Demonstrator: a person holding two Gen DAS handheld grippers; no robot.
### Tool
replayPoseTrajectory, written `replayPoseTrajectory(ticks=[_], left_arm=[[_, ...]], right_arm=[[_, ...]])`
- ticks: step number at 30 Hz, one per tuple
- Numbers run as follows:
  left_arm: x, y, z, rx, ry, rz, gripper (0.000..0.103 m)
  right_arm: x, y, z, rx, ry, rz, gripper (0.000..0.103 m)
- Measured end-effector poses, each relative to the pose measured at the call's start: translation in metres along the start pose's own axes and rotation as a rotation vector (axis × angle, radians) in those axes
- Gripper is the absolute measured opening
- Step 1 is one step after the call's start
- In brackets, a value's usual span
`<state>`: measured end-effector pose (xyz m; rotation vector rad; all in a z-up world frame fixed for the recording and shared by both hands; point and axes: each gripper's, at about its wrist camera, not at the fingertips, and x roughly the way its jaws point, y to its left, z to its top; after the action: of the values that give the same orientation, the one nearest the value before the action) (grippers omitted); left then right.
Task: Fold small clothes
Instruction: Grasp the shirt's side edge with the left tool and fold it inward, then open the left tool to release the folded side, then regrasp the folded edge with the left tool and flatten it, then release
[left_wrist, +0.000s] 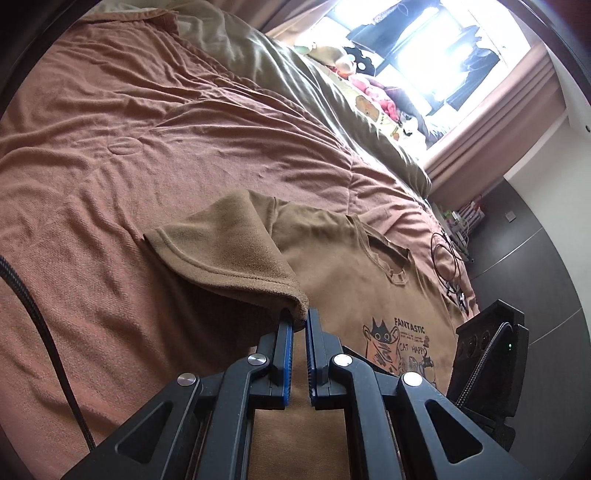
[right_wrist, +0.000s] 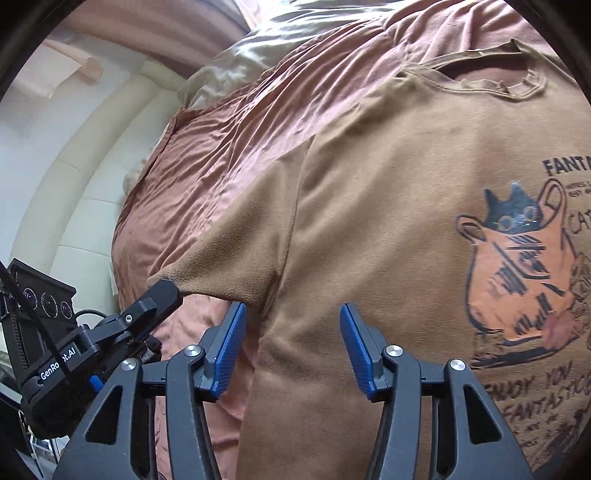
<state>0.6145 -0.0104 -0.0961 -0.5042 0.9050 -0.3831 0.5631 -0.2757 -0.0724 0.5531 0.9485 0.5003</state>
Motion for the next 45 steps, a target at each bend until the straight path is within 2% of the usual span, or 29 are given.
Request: replayPoseTrajectory(ticks=[7,14,17,18,19,20,25,28,31,38,41,43,45], left_arm=[[0.02,-0.013,-0.011,0.011,0.054,-0.004,0.007],[0.041,-0.017,-0.021,0.028,0.147,0.016,0.01],[0.034,-0.014,-0.019,0.022,0.128,0.021,0.034],[0.029,-0.012,-0.017,0.02,0.111,0.024,0.046],[0.025,-0.01,-0.015,0.02,0.093,0.024,0.054],[0.021,-0.009,-0.013,0.021,0.078,0.025,0.055],[0.019,0.01,-0.001,-0.013,0.05,0.082,0.056],[0.025,0.028,0.003,-0.069,0.053,0.11,0.056],[0.034,0.039,0.003,-0.082,0.061,0.141,0.056],[0.063,0.052,0.005,-0.107,0.094,0.155,0.056],[0.069,0.056,0.009,-0.114,0.081,0.172,0.055],[0.071,0.06,0.013,-0.122,0.07,0.172,0.055],[0.072,0.066,0.018,-0.147,0.062,0.159,0.055]], right_arm=[[-0.018,-0.006,-0.001,0.022,-0.012,-0.012,0.051],[-0.021,-0.008,0.002,0.04,-0.018,-0.02,0.051],[-0.02,-0.007,0.004,0.036,-0.016,-0.016,0.051],[-0.019,-0.006,0.005,0.034,-0.015,-0.014,0.051],[-0.017,-0.004,0.006,0.03,-0.013,-0.014,0.051],[-0.018,-0.005,0.007,0.027,-0.012,-0.011,0.051],[-0.008,-0.003,0.01,0.014,-0.006,-0.014,0.051],[-0.001,-0.004,0.013,0.007,0.001,-0.023,0.051],[0.006,-0.004,0.016,0.005,0.005,-0.029,0.051],[0.024,-0.002,0.02,0.003,0.031,-0.001,0.051],[0.034,0.003,0.022,-0.002,0.04,0.008,0.051],[0.042,0.005,0.024,0.004,0.05,0.024,0.046],[0.051,0.005,0.025,0.007,0.064,0.019,0.036]])
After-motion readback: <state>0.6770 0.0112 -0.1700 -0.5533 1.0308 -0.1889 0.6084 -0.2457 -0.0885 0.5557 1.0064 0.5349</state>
